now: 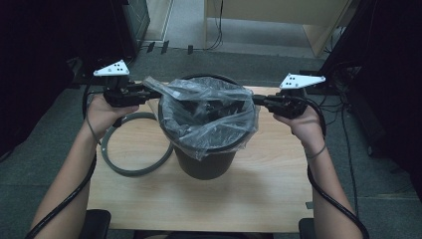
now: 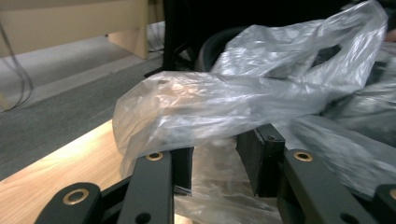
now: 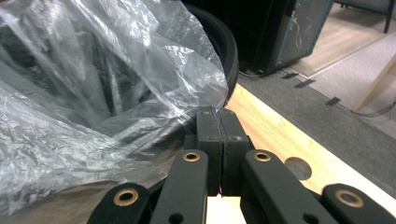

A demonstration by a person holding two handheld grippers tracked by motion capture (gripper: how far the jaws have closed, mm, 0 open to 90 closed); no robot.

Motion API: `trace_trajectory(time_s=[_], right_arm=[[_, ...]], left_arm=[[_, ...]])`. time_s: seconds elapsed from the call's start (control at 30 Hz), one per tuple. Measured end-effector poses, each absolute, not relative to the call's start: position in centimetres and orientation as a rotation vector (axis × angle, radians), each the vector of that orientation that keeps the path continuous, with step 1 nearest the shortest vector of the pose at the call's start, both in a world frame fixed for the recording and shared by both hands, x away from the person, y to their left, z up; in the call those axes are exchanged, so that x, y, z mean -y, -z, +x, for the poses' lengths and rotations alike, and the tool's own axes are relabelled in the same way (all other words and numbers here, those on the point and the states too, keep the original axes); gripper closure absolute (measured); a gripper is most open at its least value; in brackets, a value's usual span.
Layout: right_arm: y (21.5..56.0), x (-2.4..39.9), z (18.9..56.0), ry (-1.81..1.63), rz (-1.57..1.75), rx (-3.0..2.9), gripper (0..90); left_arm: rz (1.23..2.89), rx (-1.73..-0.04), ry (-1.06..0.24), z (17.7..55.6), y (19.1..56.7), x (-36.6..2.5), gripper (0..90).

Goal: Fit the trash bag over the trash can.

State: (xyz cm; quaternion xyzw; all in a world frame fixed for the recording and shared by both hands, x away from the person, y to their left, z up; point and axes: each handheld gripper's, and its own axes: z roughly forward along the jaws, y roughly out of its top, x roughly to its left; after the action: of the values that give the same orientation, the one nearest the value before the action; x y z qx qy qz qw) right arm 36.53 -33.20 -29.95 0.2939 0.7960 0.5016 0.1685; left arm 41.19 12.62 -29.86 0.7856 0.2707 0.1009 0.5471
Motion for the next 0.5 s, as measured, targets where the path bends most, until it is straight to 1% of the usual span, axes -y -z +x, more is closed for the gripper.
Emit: trace_trajectory(time_s=[0.13, 0.3, 0.5], right_arm=[[30.3, 33.1, 37.1, -1.424, 0.874, -2.262, 90.0], [30.7, 32.8, 37.4, -1.369, 0.886, -2.262, 90.0], [31.4, 32.2, 37.7, -1.311, 0.892, -2.297, 90.0]], left_arm=[[1.860, -0.653, -0.231, 41.7, 30.1, -12.4, 67.5], [1.877, -0.663, -0.250, 42.1, 30.6, -12.1, 67.7], [1.892, -0.670, -0.269, 42.4, 31.1, -11.7, 70.2]])
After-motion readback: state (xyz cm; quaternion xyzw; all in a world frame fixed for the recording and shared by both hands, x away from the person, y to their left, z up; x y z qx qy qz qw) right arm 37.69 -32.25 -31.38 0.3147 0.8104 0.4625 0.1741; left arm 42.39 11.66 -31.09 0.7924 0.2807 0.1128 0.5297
